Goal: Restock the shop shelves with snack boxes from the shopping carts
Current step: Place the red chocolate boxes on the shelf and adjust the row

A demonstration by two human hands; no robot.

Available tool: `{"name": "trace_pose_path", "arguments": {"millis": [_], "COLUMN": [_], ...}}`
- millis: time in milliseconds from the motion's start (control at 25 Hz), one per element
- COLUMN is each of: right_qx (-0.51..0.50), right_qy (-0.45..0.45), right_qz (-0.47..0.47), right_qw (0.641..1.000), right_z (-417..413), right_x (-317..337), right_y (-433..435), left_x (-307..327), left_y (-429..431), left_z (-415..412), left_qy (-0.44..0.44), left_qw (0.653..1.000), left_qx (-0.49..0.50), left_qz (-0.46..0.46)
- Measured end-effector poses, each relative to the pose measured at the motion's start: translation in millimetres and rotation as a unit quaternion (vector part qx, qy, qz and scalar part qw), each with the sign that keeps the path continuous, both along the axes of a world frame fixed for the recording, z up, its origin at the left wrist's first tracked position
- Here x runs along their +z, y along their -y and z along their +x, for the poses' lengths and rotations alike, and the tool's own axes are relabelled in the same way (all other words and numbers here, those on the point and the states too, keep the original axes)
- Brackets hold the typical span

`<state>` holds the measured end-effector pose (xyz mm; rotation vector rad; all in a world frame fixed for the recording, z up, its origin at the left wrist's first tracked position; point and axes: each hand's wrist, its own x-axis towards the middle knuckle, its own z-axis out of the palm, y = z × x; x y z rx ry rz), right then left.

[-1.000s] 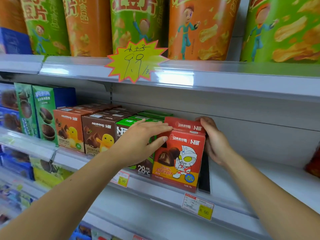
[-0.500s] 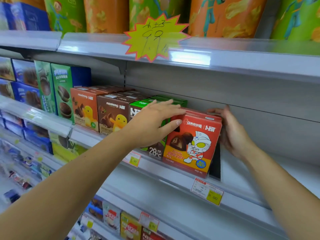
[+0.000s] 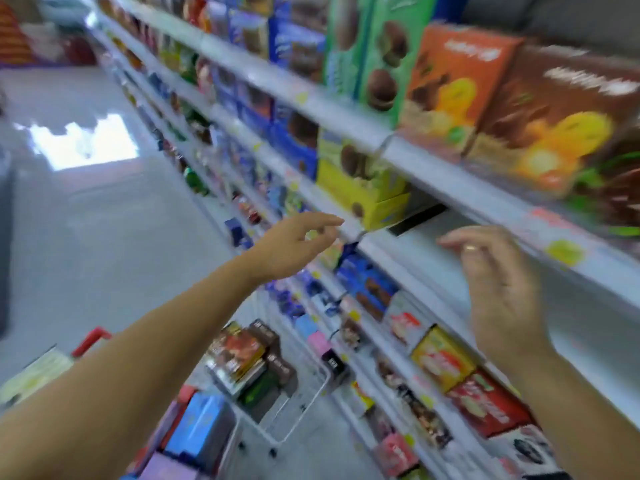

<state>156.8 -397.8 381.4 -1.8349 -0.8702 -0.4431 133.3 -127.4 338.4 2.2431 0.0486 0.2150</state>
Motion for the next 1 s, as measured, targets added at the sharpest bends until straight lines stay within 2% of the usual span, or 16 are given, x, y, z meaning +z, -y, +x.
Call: {"name": "trace_pose_path", "arguments": {"millis": [80, 160, 240, 360, 440, 560, 680, 760, 880, 960, 1000], "right_qx": [0.040, 0.051, 0.054, 0.064, 0.073, 0.087, 0.081, 0.076, 0.079, 0.079, 0.076], "right_qy": [-0.140, -0.265, -0.328, -0.442, -0.482, -0.516, -0.515, -0.512, -0.542, -0.564, -0.583], "right_qz": [-0.088, -0.137, -0.209, -0.311, -0.352, -0.391, -0.446, -0.481, -0.494, -0.478, -0.448], "right_qw": [0.985, 0.953, 0.920, 0.839, 0.799, 0.757, 0.727, 0.708, 0.675, 0.668, 0.674], "right_z": [2.1, 15.1, 20.5, 26.0, 29.1, 35.8, 51.0, 59.0, 65.6, 65.3, 65.9], "right_x": [-59.9, -128.6, -189.8, -280.5, -332.9, -402.3, -467.6, -501.7, -537.9, -549.9, -551.8], "right_y": [-73.3, -128.9, -172.4, -223.7, -256.6, -301.8, -339.5, -355.7, -370.3, -370.8, -369.6], "left_x": [-49.3, -95.4, -139.6, -206.6, -254.9, -322.9, -374.3, -397.2, -424.0, -435.5, -440.1], "left_y": [-51.3, -89.0, -117.0, -146.6, -160.7, -176.6, -182.8, -185.2, -187.1, -184.8, -183.5], "left_z": [-24.9, -47.0, -67.2, -88.0, -95.9, -98.8, -93.4, -88.8, -80.3, -76.1, -75.8], "left_qy": [-0.084, -0.154, -0.208, -0.264, -0.286, -0.304, -0.295, -0.276, -0.257, -0.255, -0.258], "left_qw": [0.994, 0.976, 0.950, 0.912, 0.882, 0.823, 0.730, 0.683, 0.634, 0.604, 0.600], "left_qx": [0.057, 0.124, 0.198, 0.263, 0.306, 0.373, 0.444, 0.473, 0.490, 0.496, 0.494], "left_qz": [-0.041, -0.092, -0.125, -0.170, -0.217, -0.303, -0.429, -0.483, -0.540, -0.570, -0.574]}}
